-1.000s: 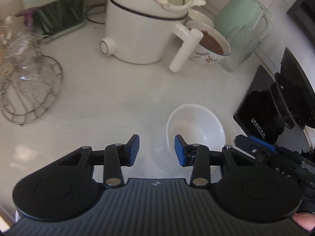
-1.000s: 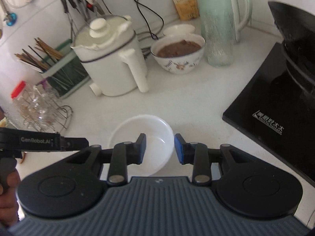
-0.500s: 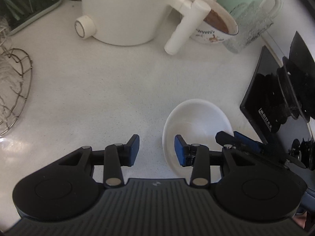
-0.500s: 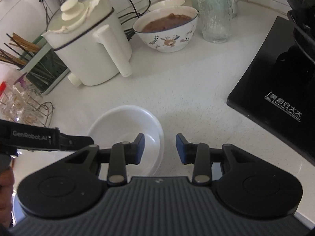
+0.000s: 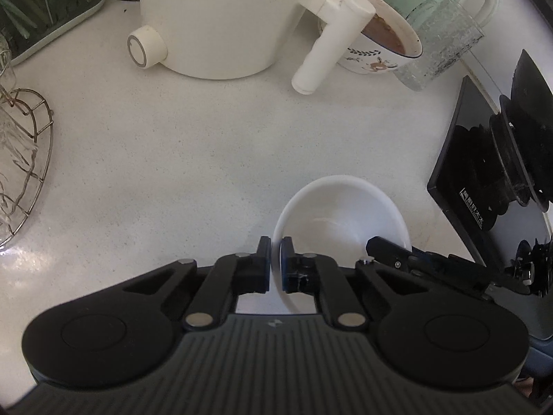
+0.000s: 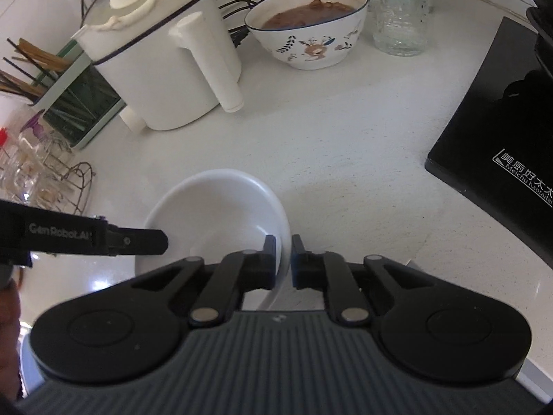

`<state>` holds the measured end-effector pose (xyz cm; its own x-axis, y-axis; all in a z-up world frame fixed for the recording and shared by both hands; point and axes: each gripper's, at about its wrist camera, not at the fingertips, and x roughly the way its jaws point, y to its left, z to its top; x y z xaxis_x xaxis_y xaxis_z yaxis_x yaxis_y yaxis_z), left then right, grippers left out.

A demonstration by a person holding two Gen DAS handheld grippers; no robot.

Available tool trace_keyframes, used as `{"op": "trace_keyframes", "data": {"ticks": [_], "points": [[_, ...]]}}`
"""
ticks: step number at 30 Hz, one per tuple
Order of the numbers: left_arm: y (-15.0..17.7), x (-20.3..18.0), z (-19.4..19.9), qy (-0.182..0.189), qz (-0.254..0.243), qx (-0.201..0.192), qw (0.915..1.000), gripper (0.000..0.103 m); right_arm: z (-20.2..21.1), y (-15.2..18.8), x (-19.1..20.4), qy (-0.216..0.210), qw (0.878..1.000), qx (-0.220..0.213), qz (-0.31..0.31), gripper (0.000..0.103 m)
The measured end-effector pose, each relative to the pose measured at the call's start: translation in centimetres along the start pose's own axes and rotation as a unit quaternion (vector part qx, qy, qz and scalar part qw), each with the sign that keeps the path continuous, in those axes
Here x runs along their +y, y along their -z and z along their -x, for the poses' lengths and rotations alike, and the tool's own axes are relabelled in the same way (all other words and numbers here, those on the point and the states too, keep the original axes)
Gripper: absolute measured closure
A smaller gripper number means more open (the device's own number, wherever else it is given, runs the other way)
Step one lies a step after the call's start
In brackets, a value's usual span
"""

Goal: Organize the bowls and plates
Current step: 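Close both grippers on the rim of the white ceramic bowl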

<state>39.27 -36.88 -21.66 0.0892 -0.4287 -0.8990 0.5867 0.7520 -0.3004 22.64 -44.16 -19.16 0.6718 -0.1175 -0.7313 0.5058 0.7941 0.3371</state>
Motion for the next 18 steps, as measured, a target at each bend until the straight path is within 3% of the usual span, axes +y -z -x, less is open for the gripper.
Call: {"op": "trace_keyframes", "data": {"ticks": [10, 18], "points": [[0.6, 0.3, 0.9, -0.002, 0.013, 0.001, 0.9999, 0.096, 1.1, 0.1, 0.0, -0.025, 1.0, 0.001, -0.007, 0.092], [1.3, -0.5, 3.8, 0.001, 0.017, -0.015, 0.9997, 0.096, 3.1, 0.0, 0.0, -0.043, 0.999, -0.004, -0.01, 0.092]]}}
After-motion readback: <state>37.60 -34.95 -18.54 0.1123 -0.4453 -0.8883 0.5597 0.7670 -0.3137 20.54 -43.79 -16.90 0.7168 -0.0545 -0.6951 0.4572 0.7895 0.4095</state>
